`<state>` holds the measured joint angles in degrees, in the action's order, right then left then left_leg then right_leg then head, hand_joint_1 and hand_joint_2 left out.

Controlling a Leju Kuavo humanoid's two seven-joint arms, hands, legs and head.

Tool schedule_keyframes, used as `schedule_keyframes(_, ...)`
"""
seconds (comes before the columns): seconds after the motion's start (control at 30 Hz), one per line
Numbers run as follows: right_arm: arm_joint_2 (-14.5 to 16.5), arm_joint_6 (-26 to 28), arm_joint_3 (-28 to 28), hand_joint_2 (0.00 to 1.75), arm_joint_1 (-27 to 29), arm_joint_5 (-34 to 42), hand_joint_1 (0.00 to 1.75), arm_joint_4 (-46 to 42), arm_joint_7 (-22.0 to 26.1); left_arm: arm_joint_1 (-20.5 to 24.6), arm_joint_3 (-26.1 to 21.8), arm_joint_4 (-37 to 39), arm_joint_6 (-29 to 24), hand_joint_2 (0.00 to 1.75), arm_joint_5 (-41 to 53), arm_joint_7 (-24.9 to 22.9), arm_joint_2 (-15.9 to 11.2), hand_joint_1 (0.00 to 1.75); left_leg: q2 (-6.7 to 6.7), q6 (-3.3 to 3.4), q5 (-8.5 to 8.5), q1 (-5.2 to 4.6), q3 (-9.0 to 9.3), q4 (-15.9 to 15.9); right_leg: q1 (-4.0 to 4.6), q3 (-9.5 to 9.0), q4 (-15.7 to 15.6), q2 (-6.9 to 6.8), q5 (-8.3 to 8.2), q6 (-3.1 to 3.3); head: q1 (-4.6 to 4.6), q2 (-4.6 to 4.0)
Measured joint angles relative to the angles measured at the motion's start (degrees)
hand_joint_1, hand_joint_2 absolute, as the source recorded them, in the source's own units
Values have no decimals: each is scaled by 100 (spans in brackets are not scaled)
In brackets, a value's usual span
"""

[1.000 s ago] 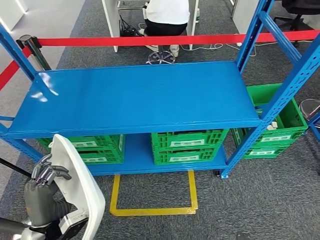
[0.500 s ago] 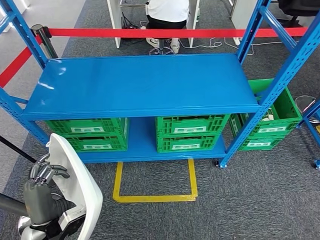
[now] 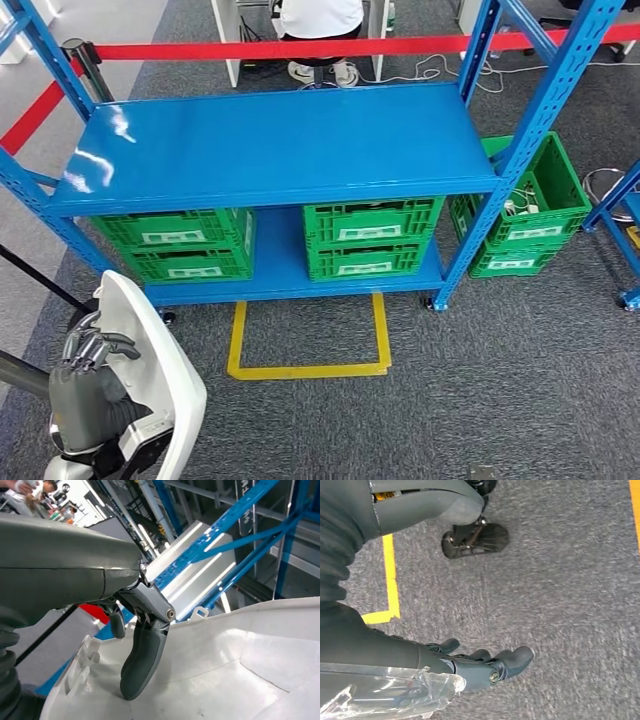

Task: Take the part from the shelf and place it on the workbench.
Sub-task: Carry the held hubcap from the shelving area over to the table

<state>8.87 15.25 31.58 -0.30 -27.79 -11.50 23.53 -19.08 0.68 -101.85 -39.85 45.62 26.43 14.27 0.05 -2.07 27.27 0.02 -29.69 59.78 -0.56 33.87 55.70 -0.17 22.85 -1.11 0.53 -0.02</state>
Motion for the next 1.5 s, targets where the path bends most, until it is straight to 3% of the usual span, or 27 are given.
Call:
schedule_keyframes(0.07, 2, -37, 5, 175, -7, -3, 0, 0, 6, 22, -3, 2, -1, 175, -7, 3, 4, 175, -16, 58, 6, -16, 374, -627, 8, 71, 3, -4, -102, -57, -3, 0)
schedule_keyframes(0.17, 3, -60, 8, 175, -1, -14, 0, 0, 15, 23, -19, 16, -2, 175, -37, 9, 11, 175, -5, 183, -43, -23, 339, -748, -3, 146, -8, -3, -173, -151, -7, 0)
schedule_keyframes(0.23, 3, -63, 9, 175, 15, -30, 0, 0, 16, 32, -35, 32, -2, 175, -65, 15, 20, 175, 20, 275, -134, -6, 267, -767, -9, 280, 324, 5, 162, -206, -34, 0)
schedule_keyframes(0.3, 3, -69, 9, 175, 19, -52, 0, 0, 16, 42, -55, 54, -2, 175, -100, 25, 26, 175, 34, 326, -212, -15, 183, -758, -11, 486, 1056, 7, 689, -235, -62, 0)
schedule_keyframes(0.33, 3, -70, 9, 175, 18, -63, 0, 0, 15, 45, -66, 70, -2, 175, -119, 38, 26, 175, 40, 335, -255, -23, 124, -750, -12, 562, 1428, 7, 867, -245, -64, 0)
schedule_keyframes(0.37, 3, -67, 9, 175, 19, -74, 0, 0, 15, 49, -74, 87, -2, 175, -141, 57, 26, 175, 44, 338, -299, -32, 59, -736, -11, 566, 1647, 7, 919, -250, -63, 0)
schedule_keyframes(0.4, 3, -63, 9, 175, 18, -85, 0, 0, 14, 54, -83, 105, -2, 175, -158, 78, 27, 175, 46, 335, -340, -37, -12, -715, -9, 468, 1655, 7, 852, -248, -63, 0)
schedule_keyframes(0.47, 3, -56, 9, 175, 6, -111, 0, -1, 14, 68, -102, 135, -2, 175, -185, 110, 28, 175, 39, 309, -412, -40, -159, -647, -8, -12, 1094, 8, 574, -230, -65, 0)
schedule_keyframes(0.53, 3, -55, 9, 175, -29, -144, 0, -2, 8, 84, -125, 150, -3, 175, -193, 132, 34, 175, 36, 257, -471, -53, -277, -571, 3, -548, 295, 16, 510, -199, -60, 0)
schedule_keyframes(0.6, 4, -53, 9, 175, -50, -178, 0, -2, -2, 109, -143, 157, -4, 175, -199, 169, 43, 175, 38, 202, -549, -65, -346, -532, 20, -712, -12, 29, 574, -157, -57, 0)
schedule_keyframes(0.67, 9, -52, 11, 175, -44, -204, 0, -1, -13, 124, -156, 165, -5, 175, -211, 198, 48, 175, 30, 143, -575, -63, -402, -510, 9, -601, -1, 26, 504, -77, -56, 0)
schedule_keyframes(0.7, 13, -52, 13, 175, -45, -214, 0, -1, -17, 126, -162, 168, -7, 175, -220, 204, 49, 175, 22, 107, -469, -58, -451, -439, 1, -538, 2, 19, 454, -23, -47, 0)
schedule_keyframes(0.77, 18, -52, 21, 175, -57, -221, 0, -1, -18, 134, -173, 175, -9, 175, -234, 207, 48, 175, 8, 39, 48, -38, -625, 41, -12, -397, 0, 4, 323, 64, -27, 0)
schedule_keyframes(0.83, 18, -56, 30, 175, -59, -223, 0, -2, -16, 145, -175, 189, -10, 175, -239, 207, 48, 175, 7, 1, 564, -21, -804, 819, -6, -223, 4, -3, 190, 87, -14, 0)
schedule_keyframes(0.87, 18, -58, 34, 175, -57, -224, 0, -2, -16, 147, -177, 200, -11, 175, -240, 207, 48, 175, 7, -5, 637, -19, -830, 1108, -5, -134, 7, -8, 122, 84, -15, 0)
schedule_keyframes(0.93, 18, -60, 38, 175, -58, -224, 0, -2, -15, 150, -180, 215, -11, 175, -240, 207, 47, 175, 6, 3, 387, -18, -639, 1154, -4, 49, 18, -15, -20, 71, -13, 0)
schedule_keyframes(1.0, 18, -61, 44, 175, -62, -223, 0, -3, -10, 168, -183, 219, -10, 175, -240, 207, 48, 175, 5, 30, 105, -18, -83, 485, -1, 214, 37, -9, -159, 39, -11, 0)
schedule_keyframes(1.07, 19, -61, 51, 175, -61, -220, 0, -4, -4, 205, -183, 221, -10, 175, -243, 207, 50, 175, -2, 83, 171, -25, 508, -385, 15, 308, 51, 0, -286, -14, -18, 0)
schedule_keyframes(1.1, 19, -61, 56, 175, -58, -218, 0, -4, -1, 222, -183, 224, -10, 175, -249, 207, 50, 175, -6, 114, 235, -36, 657, -637, 19, 329, 43, -1, -355, -44, -16, 0)
schedule_keyframes(1.17, 18, -58, 71, 175, -48, -213, 0, -4, 2, 236, -187, 238, -11, 175, -269, 207, 50, 175, -2, 203, 205, -51, 631, -737, 3, 354, 8, -4, -470, -112, -19, 0)
schedule_keyframes(1.2, 18, -56, 81, 175, -36, -209, 0, -4, 2, 238, -190, 248, -12, 175, -279, 207, 50, 175, 7, 252, 145, -52, 577, -732, -8, 386, 44, -4, -396, -147, -18, 0)
schedule_keyframes(1.27, 19, -52, 102, 175, -11, -204, 0, -4, 0, 246, -190, 268, -11, 175, -291, 207, 53, 175, 25, 339, 4, -41, 442, -734, -17, 511, 436, 3, 95, -200, -42, 0)
schedule_keyframes(1.33, 21, -52, 122, 175, -4, -198, 0, -4, -1, 250, -190, 293, -11, 175, -301, 207, 55, 175, 30, 372, -148, -56, 265, -726, -12, 678, 1225, 6, 694, -229, -70, 0)
schedule_keyframes(1.37, 21, -51, 136, 175, -5, -195, 0, -4, -1, 253, -190, 311, -11, 175, -307, 207, 54, 175, 32, 375, -228, -66, 161, -718, -11, 715, 1586, 6, 814, -234, -73, 0)
schedule_keyframes(1.4, 21, -47, 152, 175, -6, -191, 0, -4, -2, 257, -190, 332, -11, 175, -318, 207, 53, 175, 33, 372, -308, -75, 48, -701, -10, 680, 1802, 6, 777, -229, -73, 0)
schedule_keyframes(1.43, 21, -43, 167, 175, -5, -188, 0, -4, -2, 263, -189, 351, -11, 175, -329, 207, 52, 175, 34, 364, -380, -83, -66, -678, -7, 551, 1817, 7, 627, -218, -73, 0)
schedule_keyframes(1.5, 20, -35, 189, 175, -10, -184, 0, -6, -3, 278, -186, 384, -11, 175, -356, 207, 50, 175, 31, 336, -504, -91, -276, -615, 1, -5, 1242, 8, 376, -181, -74, 0)
